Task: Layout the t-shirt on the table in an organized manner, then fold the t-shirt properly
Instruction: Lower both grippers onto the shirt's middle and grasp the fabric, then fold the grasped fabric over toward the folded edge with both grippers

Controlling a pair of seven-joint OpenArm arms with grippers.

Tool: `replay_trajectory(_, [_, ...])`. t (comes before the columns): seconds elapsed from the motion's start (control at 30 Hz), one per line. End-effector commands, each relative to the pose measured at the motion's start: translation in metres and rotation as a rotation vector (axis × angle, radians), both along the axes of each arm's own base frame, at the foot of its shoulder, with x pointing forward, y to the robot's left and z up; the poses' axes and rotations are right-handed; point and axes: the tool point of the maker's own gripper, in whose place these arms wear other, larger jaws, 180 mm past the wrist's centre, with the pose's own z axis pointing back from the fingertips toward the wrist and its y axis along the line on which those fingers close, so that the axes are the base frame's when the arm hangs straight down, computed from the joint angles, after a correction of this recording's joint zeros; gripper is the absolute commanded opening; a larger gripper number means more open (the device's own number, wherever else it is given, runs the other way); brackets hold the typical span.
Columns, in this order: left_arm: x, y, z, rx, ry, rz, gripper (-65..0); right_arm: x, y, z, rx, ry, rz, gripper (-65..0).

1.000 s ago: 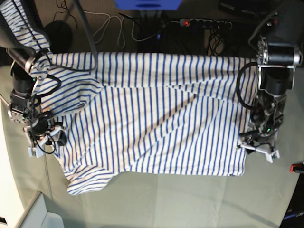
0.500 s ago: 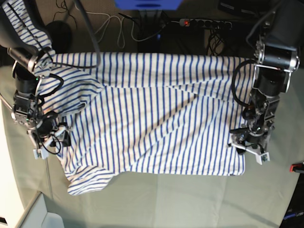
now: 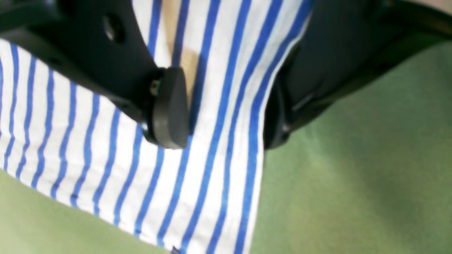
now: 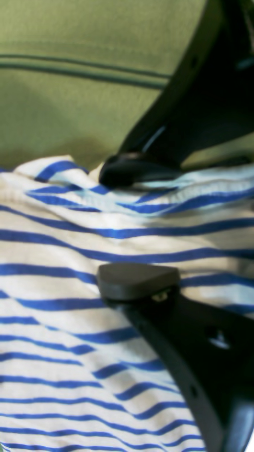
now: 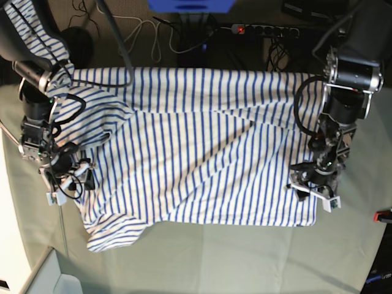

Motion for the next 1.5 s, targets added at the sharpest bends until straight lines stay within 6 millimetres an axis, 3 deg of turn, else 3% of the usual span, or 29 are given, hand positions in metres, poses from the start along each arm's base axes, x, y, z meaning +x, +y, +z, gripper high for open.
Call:
replay_trajectory(0.0, [0.002, 0.01, 0.003, 0.011, -0.003, 0.022, -33.0, 0.014, -0.006, 0.016, -0.005, -0.047, -0.007, -29.4])
replay_trajectory(0.1, [-0.005, 0.016, -0.002, 0.026, -0.018, 0.041, -35.1, 0.014, -0.005, 0.016, -0.004, -0.047, -0.006, -29.7])
replay_trajectory(0.17, [-0.012, 0.017, -0.008, 0.027, -0.008, 0.044, -42.7, 0.014, -0.005, 0.016, -0.004, -0.047, -0.006, -31.5])
replay_trajectory(0.3, [-0.012, 0.016, -0.007, 0.027, -0.012, 0.044, -65.0, 0.014, -0.005, 0.016, -0.004, -0.047, -0.006, -48.9])
replay_trajectory(0.4, [-0.007, 0.013, -0.002, 0.023, -0.03, 0.034, -63.5, 0.014, -0.005, 0.016, -0.004, -0.047, -0.006, -65.0])
replay_trajectory(0.5, [0.0, 0.007, 0.008, 0.019, -0.068, 0.017, -65.0, 0.009, -0.011, 0.014, -0.012, -0.046, -0.015, -65.0])
replay_trajectory(0.57, [0.004, 0.002, 0.018, 0.021, -0.109, -0.001, -64.9, 0.014, -0.019, 0.026, -0.03, -0.094, -0.029, -65.0])
replay_trajectory(0.67, [0.002, -0.008, 0.027, 0.009, -0.128, -0.036, -64.9, 0.005, -0.042, 0.042, -0.034, -0.179, -0.106, -65.0])
replay_trajectory(0.8, [-0.008, 0.005, 0.038, -0.056, -0.141, 0.026, -64.9, -0.007, -0.056, 0.055, -0.068, -0.234, -0.133, -65.0])
replay_trajectory(0.9, [-0.013, 0.014, 0.054, -0.08, -0.168, 0.054, -64.9, -0.015, -0.059, 0.06, -0.059, -0.261, -0.153, -65.0])
replay_trajectory(1.17, [-0.015, 0.004, 0.097, -0.083, -0.231, -0.004, -64.9, -0.04, -0.067, 0.078, -0.022, -0.351, -0.211, -65.0])
replay_trajectory(1.27, [-0.022, 0.012, 0.113, -0.089, -0.259, 0.015, -64.9, -0.05, -0.071, 0.088, -0.017, -0.386, -0.225, -65.0])
replay_trajectory(1.47, [-0.039, 0.022, 0.124, -0.092, -0.234, 0.024, -64.9, -0.069, -0.074, 0.092, -0.01, -0.406, -0.238, -65.0])
